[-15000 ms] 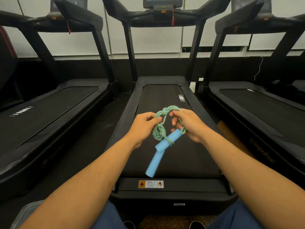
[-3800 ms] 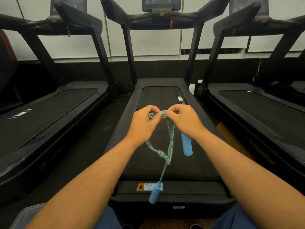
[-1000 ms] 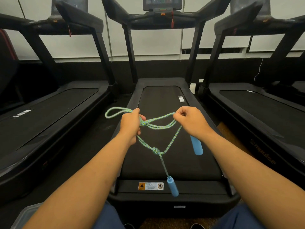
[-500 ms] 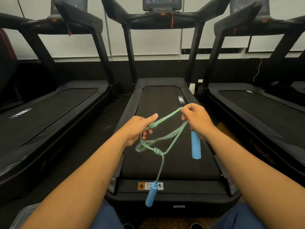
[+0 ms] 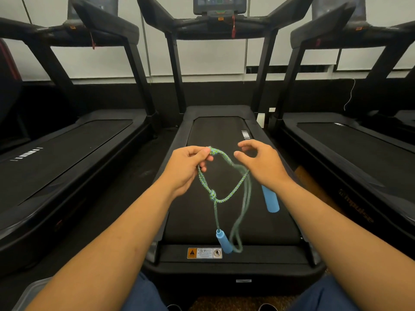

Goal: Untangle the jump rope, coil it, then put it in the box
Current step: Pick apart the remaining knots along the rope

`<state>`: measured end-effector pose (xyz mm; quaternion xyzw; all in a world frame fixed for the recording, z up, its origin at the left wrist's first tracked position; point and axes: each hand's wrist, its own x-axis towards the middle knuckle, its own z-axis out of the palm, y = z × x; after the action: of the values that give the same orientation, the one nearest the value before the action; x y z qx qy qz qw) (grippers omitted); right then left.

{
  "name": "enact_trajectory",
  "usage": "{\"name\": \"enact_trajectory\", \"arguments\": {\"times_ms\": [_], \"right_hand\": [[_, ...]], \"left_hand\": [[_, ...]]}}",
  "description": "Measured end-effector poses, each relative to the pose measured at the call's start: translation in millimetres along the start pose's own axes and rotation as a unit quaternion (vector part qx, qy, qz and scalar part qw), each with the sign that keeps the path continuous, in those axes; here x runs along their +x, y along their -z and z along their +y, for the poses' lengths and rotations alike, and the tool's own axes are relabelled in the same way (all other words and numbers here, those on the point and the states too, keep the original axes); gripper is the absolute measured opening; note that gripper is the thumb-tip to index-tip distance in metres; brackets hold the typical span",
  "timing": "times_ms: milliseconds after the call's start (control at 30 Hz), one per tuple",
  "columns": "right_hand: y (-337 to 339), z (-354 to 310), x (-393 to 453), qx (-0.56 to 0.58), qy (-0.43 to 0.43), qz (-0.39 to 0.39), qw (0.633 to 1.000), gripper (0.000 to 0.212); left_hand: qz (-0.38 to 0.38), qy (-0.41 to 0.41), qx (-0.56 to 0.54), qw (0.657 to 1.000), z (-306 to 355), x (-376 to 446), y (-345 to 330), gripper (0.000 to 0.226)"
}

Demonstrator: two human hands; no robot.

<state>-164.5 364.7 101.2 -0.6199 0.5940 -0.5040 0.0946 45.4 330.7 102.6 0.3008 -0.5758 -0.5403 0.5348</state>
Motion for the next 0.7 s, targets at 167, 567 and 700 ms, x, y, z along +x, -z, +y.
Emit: {"name": "enact_trajectory", "arguments": {"times_ms": [167,567,700], "right_hand": [[-8,-30,-14,0.042,0.085,-0.019,0.995,0.009],[-10,-35,-17,0.064,0.051,-0.040,0.996,0.011],[-8,-35,-14,0.060,0.041,-0.053,0.996,0.007]], "left_hand": [[0.007,-0.035,0.010,0.999,-4,-2,-12,0.015],[0.002,-0.053,0.128,0.990,-1,-10,-16,0.024],[-0.030,-0.191,0.354,0.915,3,-13,-11,0.027]]}}
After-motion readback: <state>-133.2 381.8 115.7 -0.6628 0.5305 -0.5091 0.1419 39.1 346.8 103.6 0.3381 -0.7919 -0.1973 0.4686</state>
